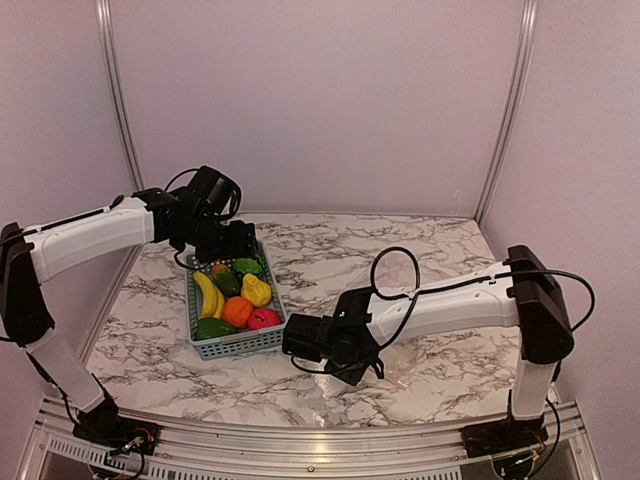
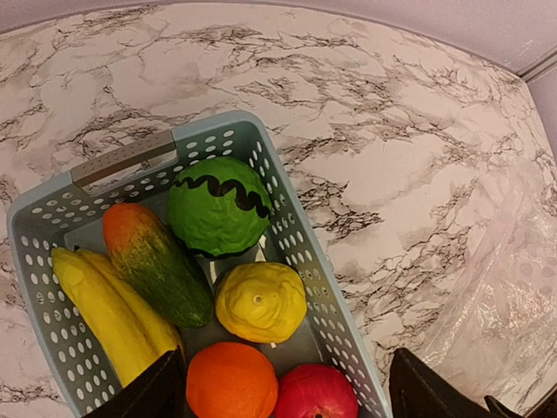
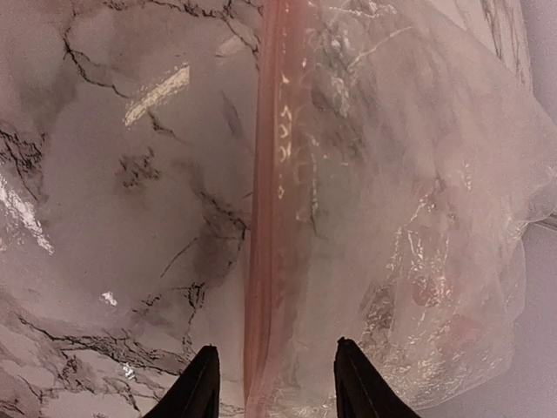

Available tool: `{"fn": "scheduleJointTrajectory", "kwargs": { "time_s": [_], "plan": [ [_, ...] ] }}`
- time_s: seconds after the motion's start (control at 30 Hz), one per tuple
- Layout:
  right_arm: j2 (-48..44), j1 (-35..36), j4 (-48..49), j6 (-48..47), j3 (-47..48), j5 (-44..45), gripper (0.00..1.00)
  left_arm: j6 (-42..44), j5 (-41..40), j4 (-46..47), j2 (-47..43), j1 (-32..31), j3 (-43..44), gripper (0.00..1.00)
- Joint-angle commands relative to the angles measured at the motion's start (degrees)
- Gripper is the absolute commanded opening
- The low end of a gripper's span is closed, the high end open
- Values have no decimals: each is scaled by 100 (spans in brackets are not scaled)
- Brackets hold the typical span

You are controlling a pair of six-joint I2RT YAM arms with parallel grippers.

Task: Place the food in the zip-top bag and seal the zipper
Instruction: Pick up the zipper food storage bag from the center of the board.

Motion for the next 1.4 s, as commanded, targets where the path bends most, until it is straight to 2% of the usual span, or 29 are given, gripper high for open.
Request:
{"fn": "scheduleJointTrajectory", "kwargs": {
  "time_s": [0.0,0.27,0.5,0.7,0.8,0.9,1.0,1.1,1.37],
  "plan": [
    [236,11,-52,370,64,356,41,123,102,-218,-323,45,-172,82],
    [680,12,-42,638,87,787,38,7,309,-126,-555,45,-513,82],
    [299,-76,-573,1120,756,1666,0,-59,407,-4,-744,45,-707,82],
    [-314,-412,-1000,1132,1288,1697,0,-101,279,142,-858,45,-643,81],
    [-711,-696,-1010,1074,1637,1223,0,-280,442,490,-921,30,-655,79],
    [-1173,-962,-560,949,1786,532,0,-362,758,1105,-976,-143,-717,78],
    [-1671,-1195,224,825,1538,-145,0,-241,1059,1643,-941,-501,-603,77],
    [-1983,-1346,958,716,1165,-448,0,-63,1210,2028,-841,-915,-412,78],
    [-1757,-1411,1728,444,1276,-980,0,-407,1116,2745,-629,-1253,-316,78]
  ]
}}
